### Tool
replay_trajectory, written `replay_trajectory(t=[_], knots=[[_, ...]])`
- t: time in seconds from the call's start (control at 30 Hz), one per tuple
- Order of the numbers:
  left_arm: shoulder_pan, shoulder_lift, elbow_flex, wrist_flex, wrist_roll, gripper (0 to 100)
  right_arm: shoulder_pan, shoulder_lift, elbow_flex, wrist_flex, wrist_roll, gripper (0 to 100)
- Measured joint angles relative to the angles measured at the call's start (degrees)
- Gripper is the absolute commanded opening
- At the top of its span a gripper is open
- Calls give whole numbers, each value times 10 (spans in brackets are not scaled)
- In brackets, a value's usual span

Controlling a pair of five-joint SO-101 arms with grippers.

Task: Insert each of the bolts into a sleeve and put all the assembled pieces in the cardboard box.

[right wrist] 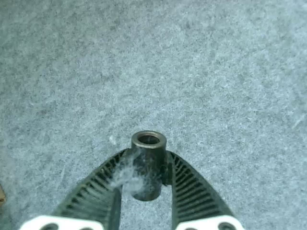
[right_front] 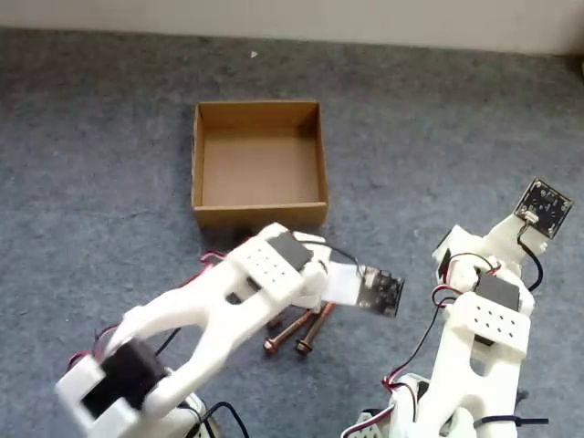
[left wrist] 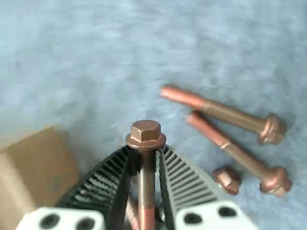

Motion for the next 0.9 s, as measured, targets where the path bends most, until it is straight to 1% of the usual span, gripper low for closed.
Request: replay_trajectory(t=[0.17,0.3,0.37,0.53,0.67,0.73,0.9], knots=[[-32,-133,1,5,90,5,0,-31,1,25,0,5],[-50,-235,29,5,186,5,-2,-111,1,42,1,5],[-66,-285,42,5,236,5,-17,-164,10,47,13,5],[-113,-411,72,5,343,5,-92,-289,40,75,43,5],[-134,-522,112,5,408,5,-157,-375,40,97,63,5],[-135,-585,126,6,442,5,-192,-411,40,102,72,5],[-133,-733,149,-4,524,5,-305,-483,40,102,112,5]])
